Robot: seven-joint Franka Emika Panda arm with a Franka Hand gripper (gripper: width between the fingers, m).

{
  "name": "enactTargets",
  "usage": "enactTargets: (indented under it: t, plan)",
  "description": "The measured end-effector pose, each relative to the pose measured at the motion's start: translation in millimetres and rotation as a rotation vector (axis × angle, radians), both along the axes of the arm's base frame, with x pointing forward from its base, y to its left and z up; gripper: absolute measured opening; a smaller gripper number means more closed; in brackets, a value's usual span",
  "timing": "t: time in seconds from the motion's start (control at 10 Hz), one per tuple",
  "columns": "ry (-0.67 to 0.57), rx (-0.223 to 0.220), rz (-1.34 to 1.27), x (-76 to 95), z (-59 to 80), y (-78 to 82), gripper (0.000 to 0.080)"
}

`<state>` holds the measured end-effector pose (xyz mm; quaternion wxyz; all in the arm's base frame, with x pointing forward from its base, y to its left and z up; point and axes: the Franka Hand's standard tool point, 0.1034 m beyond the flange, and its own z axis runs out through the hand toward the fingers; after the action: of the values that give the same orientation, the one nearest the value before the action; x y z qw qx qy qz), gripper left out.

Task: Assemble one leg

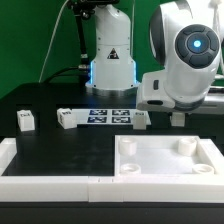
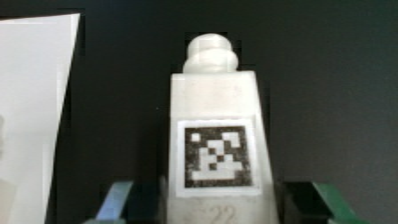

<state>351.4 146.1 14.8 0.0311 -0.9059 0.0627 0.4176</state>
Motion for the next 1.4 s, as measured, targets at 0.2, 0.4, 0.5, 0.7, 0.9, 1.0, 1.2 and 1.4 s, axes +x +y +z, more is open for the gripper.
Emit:
enactTargets:
  t: [0.2,0.4,0.5,0.7,0.9,1.0,1.2,1.4]
  plan:
    - [-0.003,0.013,0.032,0.9,2.7,-2.4,0.029]
    - [-0.037,0.041,0.083,12.1,25.1,-5.2,0.029]
    - [-0.04,0.045,0.076,18.8,41.9,-7.8,0.029]
    - [-0.07,0.045,0.074,34.7,67.2,-8.0,0.0291]
    - [-0.111,0.042,0.071,35.4,59.9,-7.1,0.0291]
    - [-0.219,0.036,0.065,43.4,59.4,-6.1,0.0291]
    - [-0.422,0.042,0.088,46.0,61.8,-8.0,0.0291]
    - [-0.608,0.074,0.129,68.4,67.4,-17.3,0.0291]
